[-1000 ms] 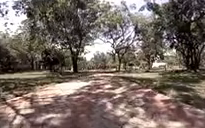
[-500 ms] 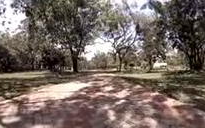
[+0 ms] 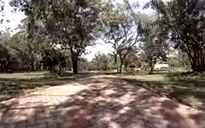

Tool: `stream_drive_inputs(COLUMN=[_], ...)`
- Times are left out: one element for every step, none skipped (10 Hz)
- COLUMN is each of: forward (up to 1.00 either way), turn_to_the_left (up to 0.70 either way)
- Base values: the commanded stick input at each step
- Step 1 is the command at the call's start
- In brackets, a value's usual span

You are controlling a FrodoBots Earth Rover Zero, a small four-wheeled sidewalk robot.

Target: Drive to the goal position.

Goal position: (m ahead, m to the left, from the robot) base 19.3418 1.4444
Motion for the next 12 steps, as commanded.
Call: stream_drive_inputs(forward=[0.7, 0.7, 0.7, 0.7, 0.7, 0.7, 0.7, 0.7, 0.7, 0.7, 0.7, 0.7], turn_to_the_left=[0.0, 0.0, 0.0, 0.0, 0.0, 0.0, 0.0, 0.0, 0.0, 0.0, 0.0, 0.0])
